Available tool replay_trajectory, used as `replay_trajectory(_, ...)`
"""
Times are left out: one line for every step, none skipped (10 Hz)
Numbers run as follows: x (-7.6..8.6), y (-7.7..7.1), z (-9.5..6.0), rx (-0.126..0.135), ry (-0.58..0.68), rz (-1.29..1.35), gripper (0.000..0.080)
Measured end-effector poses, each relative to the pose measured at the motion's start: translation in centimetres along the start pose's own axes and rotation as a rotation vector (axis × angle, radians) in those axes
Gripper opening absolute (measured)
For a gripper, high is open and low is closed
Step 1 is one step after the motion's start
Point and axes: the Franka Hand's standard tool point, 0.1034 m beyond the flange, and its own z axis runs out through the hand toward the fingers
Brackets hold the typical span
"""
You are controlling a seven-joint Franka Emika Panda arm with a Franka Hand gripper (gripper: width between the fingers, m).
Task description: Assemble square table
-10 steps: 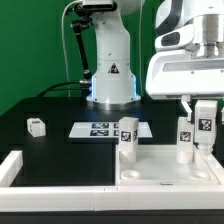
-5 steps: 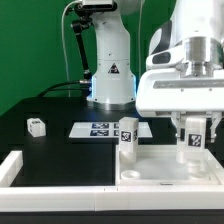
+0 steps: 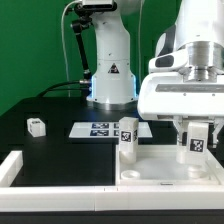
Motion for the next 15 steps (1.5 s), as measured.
replay_trajectory(0.1,-0.1,-0.3,0.005,-0.002,-0.009,0.0284)
replay_trajectory(0.0,-0.2,-0.4,0.006,-0.004,-0.017,0.0284)
replay_trajectory(-0.2,-0.4,-0.3,0.009,-0.006,-0.02,0.0284)
replay_trajectory(-0.4,-0.5,-0.2,0.008,-0.007,-0.028,0.0284)
replay_trajectory(-0.4,-0.4,0.0,0.006,-0.007,-0.033,0.0284)
replay_trajectory(-0.3,-0.4,0.0,0.005,-0.006,-0.039,0.0284)
replay_trajectory(-0.4,-0.3,0.2,0.003,-0.006,-0.048,0.0284)
replay_trajectory(-0.6,-0.2,0.4,0.0,-0.008,-0.055,0.0284)
replay_trajectory(-0.8,-0.1,0.5,-0.001,-0.004,-0.061,0.0284)
replay_trajectory(-1.1,-0.2,0.7,0.0,0.002,-0.068,0.0284)
replay_trajectory(-1.2,-0.1,0.8,0.0,0.006,-0.074,0.0284)
replay_trajectory(-1.1,0.0,0.9,0.001,0.013,-0.084,0.0284)
replay_trajectory(-1.0,0.3,1.0,-0.001,0.012,-0.094,0.0284)
replay_trajectory(-0.9,0.5,1.1,-0.005,0.005,-0.103,0.0284)
replay_trajectory(-0.9,0.4,1.1,-0.004,0.005,-0.111,0.0284)
